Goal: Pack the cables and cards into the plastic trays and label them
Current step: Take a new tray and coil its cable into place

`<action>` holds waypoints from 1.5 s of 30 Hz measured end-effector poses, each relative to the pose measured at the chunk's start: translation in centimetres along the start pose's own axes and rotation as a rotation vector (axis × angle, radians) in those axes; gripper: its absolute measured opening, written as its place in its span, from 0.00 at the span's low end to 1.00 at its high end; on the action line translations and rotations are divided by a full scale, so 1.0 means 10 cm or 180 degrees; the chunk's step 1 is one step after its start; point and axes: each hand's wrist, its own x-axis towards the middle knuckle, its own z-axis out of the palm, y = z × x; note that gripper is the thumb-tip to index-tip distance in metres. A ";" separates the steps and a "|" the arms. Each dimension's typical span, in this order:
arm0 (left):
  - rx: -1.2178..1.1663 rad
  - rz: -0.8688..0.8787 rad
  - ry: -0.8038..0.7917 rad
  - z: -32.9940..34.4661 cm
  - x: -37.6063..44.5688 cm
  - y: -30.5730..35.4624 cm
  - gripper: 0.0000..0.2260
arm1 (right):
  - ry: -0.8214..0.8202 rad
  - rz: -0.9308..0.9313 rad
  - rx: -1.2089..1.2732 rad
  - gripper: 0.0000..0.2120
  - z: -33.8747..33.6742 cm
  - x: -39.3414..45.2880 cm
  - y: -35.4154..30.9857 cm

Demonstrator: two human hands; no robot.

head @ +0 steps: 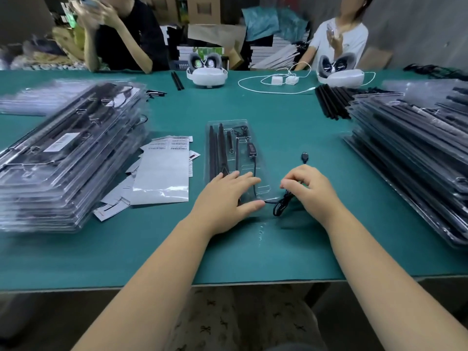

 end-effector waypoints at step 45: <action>-0.1503 -0.0802 0.0395 -0.03 0.81 -0.06 0.06 | 0.1312 0.1304 0.2546 0.27 -0.07 0.75 0.06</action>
